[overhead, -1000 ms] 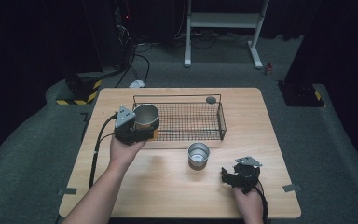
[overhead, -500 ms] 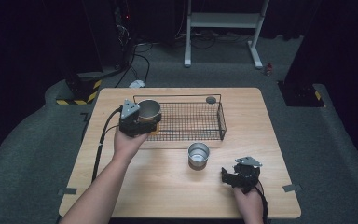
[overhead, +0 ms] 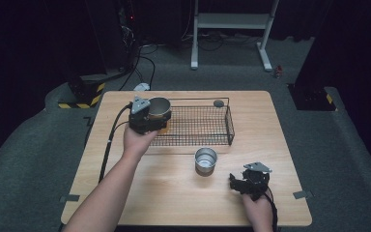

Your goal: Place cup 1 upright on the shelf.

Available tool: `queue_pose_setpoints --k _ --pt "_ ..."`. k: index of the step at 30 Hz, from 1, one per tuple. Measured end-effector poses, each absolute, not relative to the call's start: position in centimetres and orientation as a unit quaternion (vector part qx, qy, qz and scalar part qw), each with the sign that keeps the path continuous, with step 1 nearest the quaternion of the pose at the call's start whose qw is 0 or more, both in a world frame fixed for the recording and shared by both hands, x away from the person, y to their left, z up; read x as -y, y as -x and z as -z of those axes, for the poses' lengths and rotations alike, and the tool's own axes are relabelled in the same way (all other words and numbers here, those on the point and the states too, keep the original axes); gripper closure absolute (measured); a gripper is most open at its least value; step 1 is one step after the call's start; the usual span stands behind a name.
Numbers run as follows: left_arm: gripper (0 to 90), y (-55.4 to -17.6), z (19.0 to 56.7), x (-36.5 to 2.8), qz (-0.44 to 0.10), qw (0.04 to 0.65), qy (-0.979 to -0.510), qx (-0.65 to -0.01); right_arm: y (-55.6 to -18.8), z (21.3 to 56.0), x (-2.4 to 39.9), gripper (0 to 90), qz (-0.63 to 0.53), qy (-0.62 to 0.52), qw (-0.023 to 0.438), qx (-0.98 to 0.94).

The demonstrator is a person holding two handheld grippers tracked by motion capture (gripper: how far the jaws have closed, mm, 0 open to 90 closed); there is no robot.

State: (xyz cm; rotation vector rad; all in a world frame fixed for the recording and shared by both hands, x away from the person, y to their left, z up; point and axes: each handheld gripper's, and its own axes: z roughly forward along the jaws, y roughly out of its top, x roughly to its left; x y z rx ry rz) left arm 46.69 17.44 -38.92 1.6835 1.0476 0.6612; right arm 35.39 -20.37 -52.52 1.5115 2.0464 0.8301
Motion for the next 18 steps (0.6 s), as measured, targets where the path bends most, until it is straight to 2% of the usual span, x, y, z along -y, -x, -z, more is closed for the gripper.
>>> queue_pose_setpoints --k 7,18 --pt "13.8 -48.0 39.3 -17.3 -0.281 0.489 -0.698 -0.442 -35.3 52.5 20.4 10.0 -0.302 -0.545 0.23 -0.747" --pt "13.9 -49.7 40.5 -17.6 -0.254 0.486 -0.691 -0.471 -35.3 52.5 20.3 10.1 -0.303 -0.546 0.229 -0.747"
